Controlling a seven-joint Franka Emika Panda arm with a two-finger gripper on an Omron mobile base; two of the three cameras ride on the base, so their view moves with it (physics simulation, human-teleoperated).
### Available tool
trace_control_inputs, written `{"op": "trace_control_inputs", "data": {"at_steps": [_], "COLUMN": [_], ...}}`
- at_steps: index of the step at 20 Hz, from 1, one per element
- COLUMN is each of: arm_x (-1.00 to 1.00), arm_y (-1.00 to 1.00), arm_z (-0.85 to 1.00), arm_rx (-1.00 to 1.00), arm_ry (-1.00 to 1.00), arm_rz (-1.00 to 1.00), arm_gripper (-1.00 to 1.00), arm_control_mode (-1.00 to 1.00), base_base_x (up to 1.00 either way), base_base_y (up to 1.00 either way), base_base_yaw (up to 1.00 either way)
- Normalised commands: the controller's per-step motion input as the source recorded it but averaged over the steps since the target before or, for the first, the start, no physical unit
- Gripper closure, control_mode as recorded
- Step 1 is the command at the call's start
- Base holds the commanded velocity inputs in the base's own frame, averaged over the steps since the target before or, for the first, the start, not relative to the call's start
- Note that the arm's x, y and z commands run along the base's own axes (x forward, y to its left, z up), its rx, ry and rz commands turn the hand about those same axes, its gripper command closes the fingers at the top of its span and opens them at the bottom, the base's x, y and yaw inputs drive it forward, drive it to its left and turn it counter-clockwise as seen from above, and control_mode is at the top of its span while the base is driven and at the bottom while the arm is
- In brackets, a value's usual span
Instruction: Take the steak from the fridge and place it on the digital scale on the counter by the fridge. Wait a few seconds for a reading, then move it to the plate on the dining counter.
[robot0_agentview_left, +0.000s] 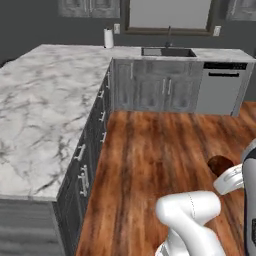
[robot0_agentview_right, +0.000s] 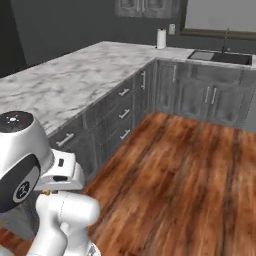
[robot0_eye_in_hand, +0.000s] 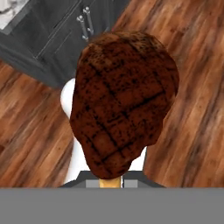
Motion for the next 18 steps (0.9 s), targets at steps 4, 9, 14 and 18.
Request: {"op": "trace_control_inputs", "data": {"at_steps": [4, 9, 14, 18], "arm_x": [0.00, 0.00, 0.00, 0.00], "arm_y": [0.00, 0.00, 0.00, 0.00], "arm_z": [0.00, 0.00, 0.00, 0.00], "arm_rx": [0.00, 0.00, 0.00, 0.00], "arm_ry": [0.00, 0.00, 0.00, 0.00], "arm_rz": [0.00, 0.00, 0.00, 0.00], "arm_gripper": [1.00, 1.00, 1.00, 1.00], "arm_control_mode": [1.00, 1.00, 1.00, 1.00], "base_base_x": [0.00, -0.10, -0.79, -0.94], "base_base_y": [0.00, 0.18, 0.46, 0.48], "base_base_yaw": [-0.82, -0.72, -0.38, -0.32]}}
